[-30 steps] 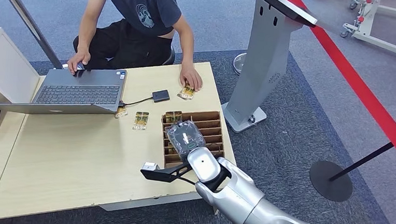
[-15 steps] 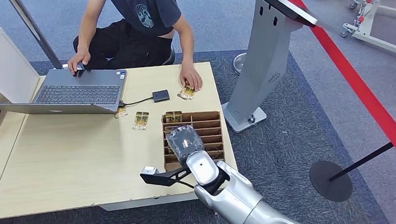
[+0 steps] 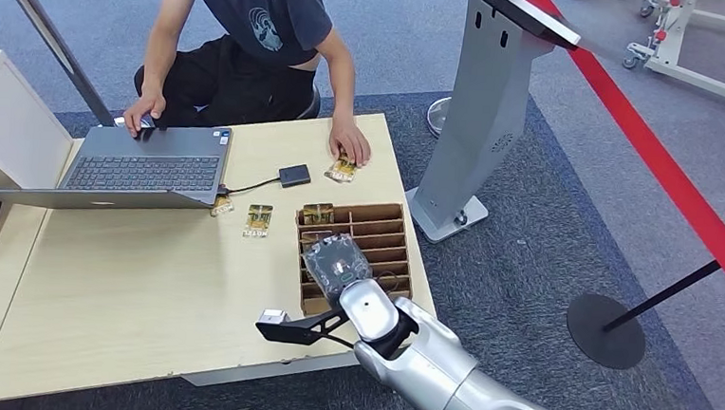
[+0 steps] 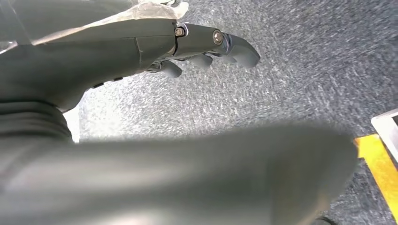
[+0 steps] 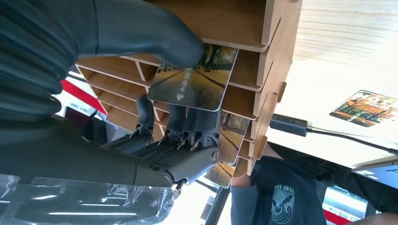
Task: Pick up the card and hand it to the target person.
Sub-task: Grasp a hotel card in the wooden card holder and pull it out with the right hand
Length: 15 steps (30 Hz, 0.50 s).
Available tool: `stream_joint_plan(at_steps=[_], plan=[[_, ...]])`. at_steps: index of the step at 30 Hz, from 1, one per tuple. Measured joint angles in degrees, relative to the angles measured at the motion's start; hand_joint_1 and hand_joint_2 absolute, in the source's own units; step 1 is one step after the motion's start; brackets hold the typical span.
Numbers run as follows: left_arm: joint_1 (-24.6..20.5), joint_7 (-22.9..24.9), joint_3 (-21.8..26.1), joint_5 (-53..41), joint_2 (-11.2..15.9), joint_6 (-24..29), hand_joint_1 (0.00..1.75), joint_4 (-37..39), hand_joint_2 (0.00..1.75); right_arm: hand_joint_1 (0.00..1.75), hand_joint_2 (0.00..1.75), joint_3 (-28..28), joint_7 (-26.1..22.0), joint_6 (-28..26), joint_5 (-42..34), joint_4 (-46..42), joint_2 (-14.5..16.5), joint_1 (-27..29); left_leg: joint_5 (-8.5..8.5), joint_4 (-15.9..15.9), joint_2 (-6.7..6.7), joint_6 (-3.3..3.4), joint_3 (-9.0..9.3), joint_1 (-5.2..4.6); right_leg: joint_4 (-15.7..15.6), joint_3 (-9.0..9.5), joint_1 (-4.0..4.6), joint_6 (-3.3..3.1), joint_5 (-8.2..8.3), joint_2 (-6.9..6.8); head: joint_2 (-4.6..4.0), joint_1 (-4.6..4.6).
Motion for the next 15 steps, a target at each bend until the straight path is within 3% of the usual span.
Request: stream_joint_plan(at_steps=[3, 11, 15], plan=[[0.00, -0.38, -0.01, 0.00, 0.00, -0.05, 0.00, 0.00, 1.75, 1.17, 1.75, -0.01, 0.00, -0.21, -0.23, 0.14, 0.00, -0.01, 0.00, 0.00, 0.00, 0.00, 0.00, 0.00, 0.00, 0.00, 0.00, 0.00, 0.00, 0.00, 0.00, 0.00], [-0.01, -0.37, -0.02, 0.00, 0.00, -0.49, 0.00, 0.00, 1.75, 1.71, 1.75, -0.07, 0.03, -0.91, -0.41, 0.16, -0.03, -0.07, 0.01, 0.00, 0.00, -0.01, 0.00, 0.00, 0.00, 0.00, 0.00, 0.00, 0.01, 0.00, 0.00, 0.00], [-0.01, -0.36, -0.02, 0.00, 0.00, -0.51, 0.00, 0.00, 1.75, 1.75, 1.75, -0.43, 0.16, -1.01, -0.45, 0.15, -0.08, -0.19, 0.02, 0.01, 0.00, -0.01, 0.00, 0.00, 0.00, 0.00, 0.00, 0.00, 0.03, 0.00, 0.00, 0.00]])
